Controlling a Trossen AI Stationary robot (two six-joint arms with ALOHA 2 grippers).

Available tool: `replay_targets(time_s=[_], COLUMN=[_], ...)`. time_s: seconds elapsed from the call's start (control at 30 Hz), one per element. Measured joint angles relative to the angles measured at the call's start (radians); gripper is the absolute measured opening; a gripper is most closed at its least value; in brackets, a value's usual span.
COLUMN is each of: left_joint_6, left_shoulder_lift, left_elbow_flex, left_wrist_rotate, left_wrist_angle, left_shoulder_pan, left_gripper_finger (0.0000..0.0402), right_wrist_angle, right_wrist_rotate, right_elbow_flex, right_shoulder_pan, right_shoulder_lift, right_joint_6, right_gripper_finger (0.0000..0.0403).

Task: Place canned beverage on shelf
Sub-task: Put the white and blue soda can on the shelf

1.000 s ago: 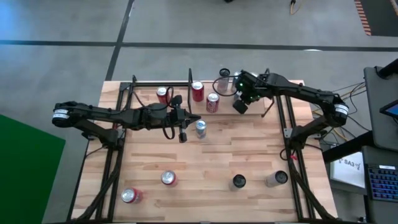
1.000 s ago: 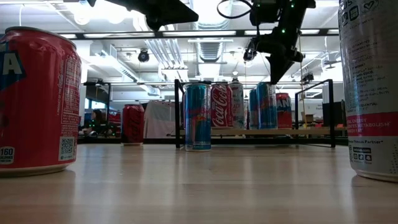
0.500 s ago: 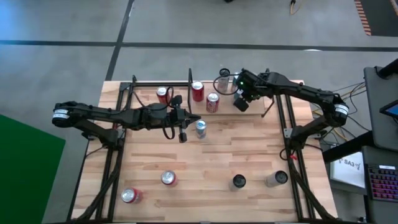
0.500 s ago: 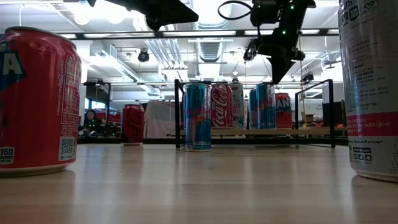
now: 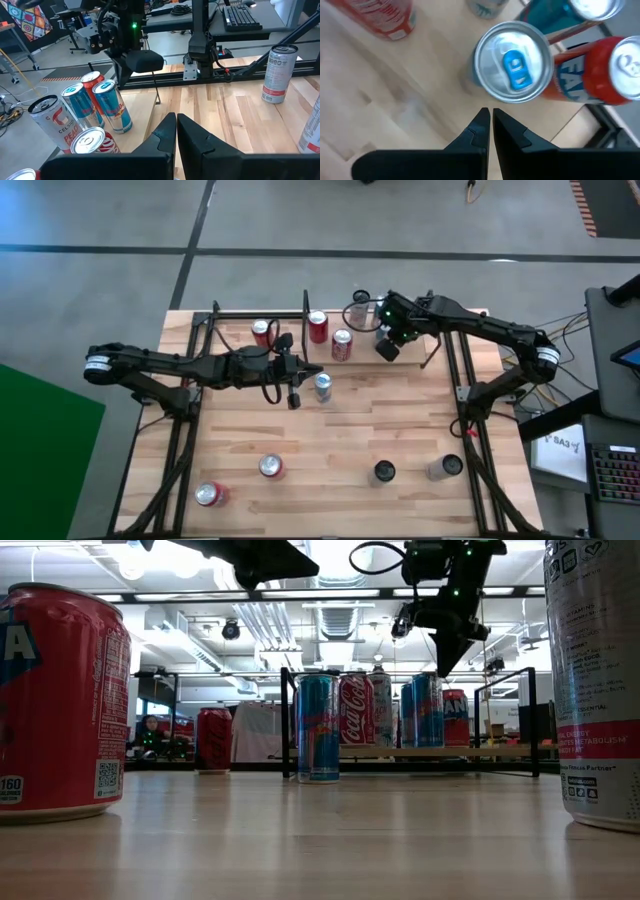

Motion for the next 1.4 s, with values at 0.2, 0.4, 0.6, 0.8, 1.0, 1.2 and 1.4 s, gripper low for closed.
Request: replay_targets(time_s=[0.2, 0.4, 0.6, 0.8, 1.0, 1.2, 1.4], left_joint_6=[-0.001, -0.002, -0.002, -0.002, -0.002, -0.002, -0.002], left_shoulder_lift=[0.000, 0.000, 0.000, 0.000, 0.000, 0.000, 0.000], left_elbow_flex=[0.000, 0.000, 0.000, 0.000, 0.000, 0.000, 0.000], left_wrist_rotate=[0.000, 0.000, 0.000, 0.000, 0.000, 0.000, 0.000], left_wrist_angle=[0.000, 0.000, 0.000, 0.000, 0.001, 0.001, 0.001], left_shoulder_pan=[0.000, 0.000, 0.000, 0.000, 0.000, 0.000, 0.000], left_gripper_finger=[0.0000, 0.0000, 0.0000, 0.0000, 0.0000, 0.0000, 0.0000], right_wrist_angle=[0.030, 0.043, 0.036, 0.061, 0.140, 0.144, 0.139], right_wrist_rotate=[0.037, 0.080, 0.077, -0.111, -0.103, -0.050, -0.026], right_elbow_flex=[0.000, 0.000, 0.000, 0.002, -0.010, -0.010, -0.011], right_shoulder_pan=[0.000, -0.011, -0.018, -0.017, -0.015, -0.017, -0.022], right_shoulder_lift=[0.000, 0.000, 0.000, -0.003, 0.013, 0.026, 0.030], right_joint_6=[-0.025, -0.039, -0.043, -0.036, -0.033, -0.036, -0.056], right_gripper_finger=[0.0012, 0.0012, 0.0012, 0.0012, 0.0012, 0.0012, 0.0012])
